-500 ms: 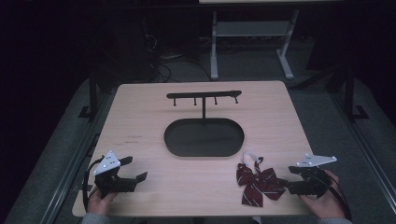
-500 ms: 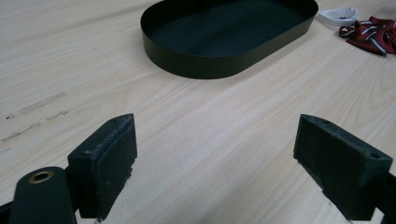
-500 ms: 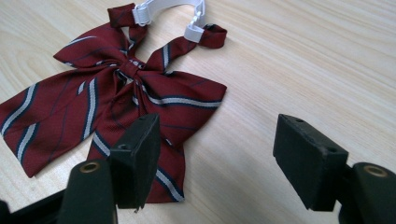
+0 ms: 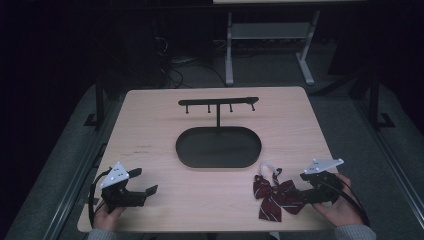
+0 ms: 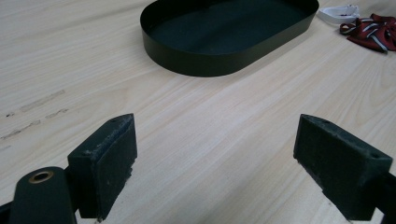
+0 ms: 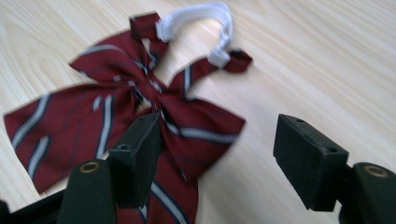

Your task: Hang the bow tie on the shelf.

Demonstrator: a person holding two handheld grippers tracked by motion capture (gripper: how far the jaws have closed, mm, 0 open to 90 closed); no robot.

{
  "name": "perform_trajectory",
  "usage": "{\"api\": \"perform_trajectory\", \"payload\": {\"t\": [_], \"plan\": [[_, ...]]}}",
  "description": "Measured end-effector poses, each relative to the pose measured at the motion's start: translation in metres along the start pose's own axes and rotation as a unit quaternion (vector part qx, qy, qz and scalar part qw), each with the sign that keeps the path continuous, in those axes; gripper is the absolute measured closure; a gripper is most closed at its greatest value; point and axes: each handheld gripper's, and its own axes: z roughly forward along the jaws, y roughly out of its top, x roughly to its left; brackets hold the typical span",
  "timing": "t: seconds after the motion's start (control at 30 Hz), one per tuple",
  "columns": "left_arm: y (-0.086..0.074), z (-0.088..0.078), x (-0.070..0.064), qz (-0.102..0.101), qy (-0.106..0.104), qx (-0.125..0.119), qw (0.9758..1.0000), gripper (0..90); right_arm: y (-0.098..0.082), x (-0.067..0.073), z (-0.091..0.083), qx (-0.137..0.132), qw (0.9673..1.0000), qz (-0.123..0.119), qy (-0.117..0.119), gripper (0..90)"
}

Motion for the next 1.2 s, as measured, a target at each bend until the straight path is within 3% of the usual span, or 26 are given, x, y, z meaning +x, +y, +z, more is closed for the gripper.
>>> {"api": "perform_trajectory", "payload": {"t": [0.57, 1.2], "plan": [[0.000, -0.001, 0.001, 0.001, -0.001, -0.002, 1.0000, 13.1, 0.038, -0.006, 0.009, 0.034, 0.9988, -0.025, 0.024, 34.8], [0.001, -0.002, 0.001, 0.000, -0.001, -0.004, 1.0000, 13.1, 0.063, -0.014, 0.019, 0.065, 0.9961, -0.040, 0.045, 35.8]]}}
